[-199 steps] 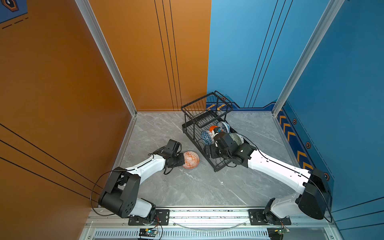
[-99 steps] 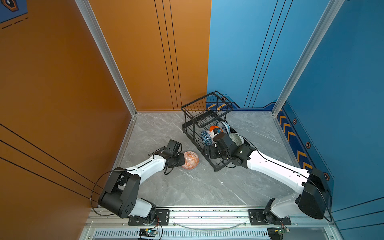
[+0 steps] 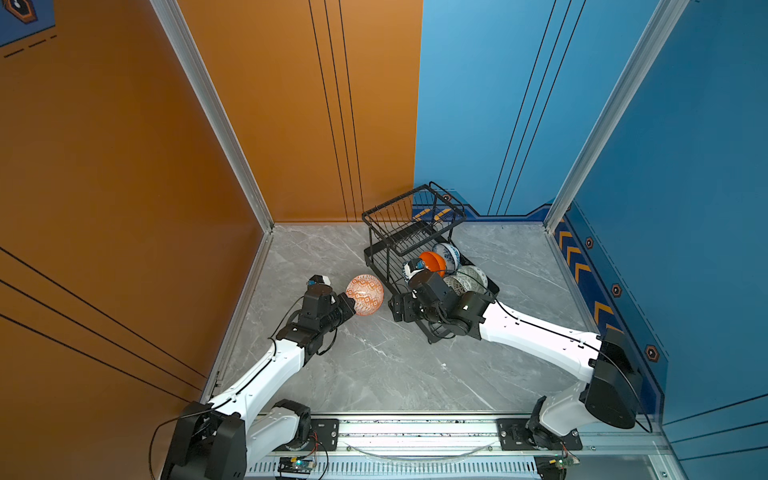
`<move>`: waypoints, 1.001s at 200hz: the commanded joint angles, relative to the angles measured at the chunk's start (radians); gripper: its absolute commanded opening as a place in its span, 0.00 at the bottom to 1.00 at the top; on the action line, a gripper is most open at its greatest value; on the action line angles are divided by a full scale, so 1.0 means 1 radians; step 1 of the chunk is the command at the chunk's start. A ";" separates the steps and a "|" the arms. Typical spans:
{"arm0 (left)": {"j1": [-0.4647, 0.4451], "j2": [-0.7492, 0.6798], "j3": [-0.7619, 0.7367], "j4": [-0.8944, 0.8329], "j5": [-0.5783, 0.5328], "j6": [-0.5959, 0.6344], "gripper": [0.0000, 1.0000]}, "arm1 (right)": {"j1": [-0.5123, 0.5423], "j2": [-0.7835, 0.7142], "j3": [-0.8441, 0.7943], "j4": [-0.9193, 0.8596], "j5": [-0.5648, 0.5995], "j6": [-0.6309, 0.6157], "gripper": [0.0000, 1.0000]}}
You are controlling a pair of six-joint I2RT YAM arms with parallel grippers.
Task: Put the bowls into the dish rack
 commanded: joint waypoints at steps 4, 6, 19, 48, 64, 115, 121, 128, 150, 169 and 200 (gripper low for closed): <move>-0.059 -0.055 0.008 0.066 -0.083 -0.051 0.00 | 0.012 -0.009 0.027 0.026 0.022 0.033 0.86; -0.064 -0.058 0.008 0.066 -0.088 -0.052 0.00 | 0.011 -0.008 0.028 0.026 0.024 0.033 0.86; -0.092 -0.068 0.013 0.064 -0.112 -0.054 0.00 | 0.012 -0.009 0.027 0.026 0.037 0.035 0.84; -0.156 -0.075 0.019 0.066 -0.165 -0.054 0.00 | 0.012 -0.028 0.014 0.054 0.030 0.045 0.81; -0.190 -0.077 0.019 0.067 -0.194 -0.053 0.00 | 0.012 -0.034 0.007 0.065 0.036 0.054 0.78; -0.289 -0.075 0.027 0.088 -0.277 -0.054 0.00 | 0.009 -0.029 0.012 0.047 0.124 0.052 0.56; -0.294 -0.070 0.031 0.088 -0.281 -0.053 0.00 | 0.007 -0.030 0.013 0.046 0.133 0.050 0.53; -0.299 -0.066 0.033 0.089 -0.283 -0.054 0.00 | 0.007 -0.032 0.010 0.046 0.140 0.050 0.48; -0.313 -0.048 0.038 0.104 -0.282 -0.057 0.00 | 0.006 -0.037 0.001 0.046 0.152 0.046 0.34; -0.327 -0.026 0.048 0.116 -0.276 -0.057 0.00 | 0.003 -0.036 -0.005 0.047 0.149 0.041 0.21; -0.353 0.004 0.071 0.129 -0.276 -0.054 0.00 | 0.001 -0.030 -0.008 0.047 0.147 0.038 0.19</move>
